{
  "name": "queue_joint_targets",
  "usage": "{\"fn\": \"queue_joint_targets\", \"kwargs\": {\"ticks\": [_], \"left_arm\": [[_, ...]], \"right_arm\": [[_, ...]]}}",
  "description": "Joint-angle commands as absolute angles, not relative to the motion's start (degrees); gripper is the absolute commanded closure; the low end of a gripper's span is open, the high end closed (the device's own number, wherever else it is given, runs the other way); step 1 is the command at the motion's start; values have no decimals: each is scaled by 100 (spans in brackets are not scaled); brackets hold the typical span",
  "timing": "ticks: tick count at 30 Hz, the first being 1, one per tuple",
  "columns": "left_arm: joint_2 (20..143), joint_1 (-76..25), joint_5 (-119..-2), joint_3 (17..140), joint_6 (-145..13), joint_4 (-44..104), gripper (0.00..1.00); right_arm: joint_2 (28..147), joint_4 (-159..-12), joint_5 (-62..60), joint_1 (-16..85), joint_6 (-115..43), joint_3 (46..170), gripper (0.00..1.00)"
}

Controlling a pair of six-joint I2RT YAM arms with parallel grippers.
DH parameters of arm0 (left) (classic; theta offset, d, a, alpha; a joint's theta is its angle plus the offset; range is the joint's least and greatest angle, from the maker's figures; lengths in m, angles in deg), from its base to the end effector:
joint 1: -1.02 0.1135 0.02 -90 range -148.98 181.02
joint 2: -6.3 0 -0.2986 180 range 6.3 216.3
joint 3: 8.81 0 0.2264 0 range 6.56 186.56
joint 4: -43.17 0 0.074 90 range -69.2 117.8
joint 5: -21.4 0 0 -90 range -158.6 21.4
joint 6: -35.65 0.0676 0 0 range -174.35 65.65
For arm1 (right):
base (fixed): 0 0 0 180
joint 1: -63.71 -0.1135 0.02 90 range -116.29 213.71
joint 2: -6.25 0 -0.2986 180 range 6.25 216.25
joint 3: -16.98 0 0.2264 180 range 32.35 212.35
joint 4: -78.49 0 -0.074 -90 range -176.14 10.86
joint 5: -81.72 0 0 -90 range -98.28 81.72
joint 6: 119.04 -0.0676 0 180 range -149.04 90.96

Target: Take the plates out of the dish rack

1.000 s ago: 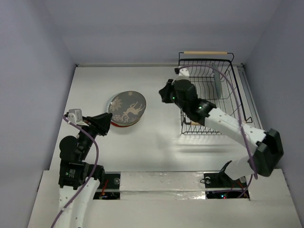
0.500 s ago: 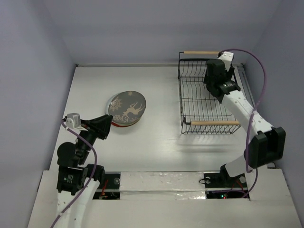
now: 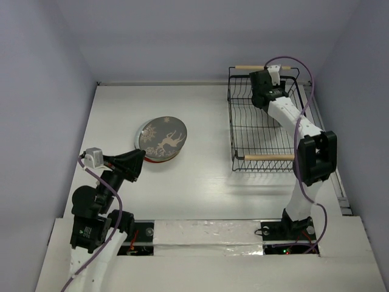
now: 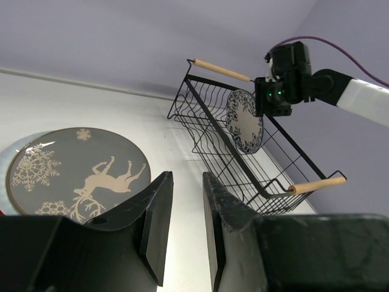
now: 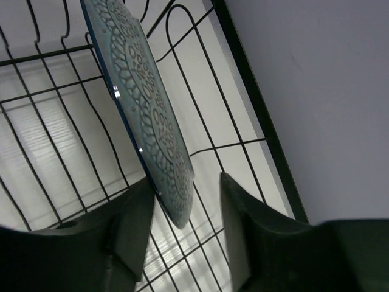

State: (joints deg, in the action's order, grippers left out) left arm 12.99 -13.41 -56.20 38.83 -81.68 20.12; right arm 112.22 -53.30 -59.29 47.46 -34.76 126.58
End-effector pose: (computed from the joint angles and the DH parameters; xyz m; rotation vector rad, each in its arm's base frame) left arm 0.0232 -0.0210 0.3397 0.0464 1.3025 -0.7621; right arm 0.4094 0.0646 0.3331 0.2237 2.1185 -0.8118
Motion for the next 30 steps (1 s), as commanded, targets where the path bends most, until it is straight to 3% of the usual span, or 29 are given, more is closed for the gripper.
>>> {"fn": "queue_joint_targets", "kwargs": {"ticks": [1, 12, 19, 30], "left_arm": [[1218, -1392, -5674, 4013, -8159, 2174, 76], [1183, -1445, -5726, 4022, -8168, 2165, 76], [1236, -1497, -5718, 4022, -8168, 2165, 76], [1253, -1550, -5718, 4022, -8168, 2165, 76]], "right_arm": [[11426, -5327, -6382, 4823, -3195, 13104, 50], [11777, -5670, -6778, 4824, -2694, 13026, 67], [11681, -5881, -7007, 4824, -2491, 12867, 100], [10672, -6224, -7349, 4824, -2473, 12454, 100]]}}
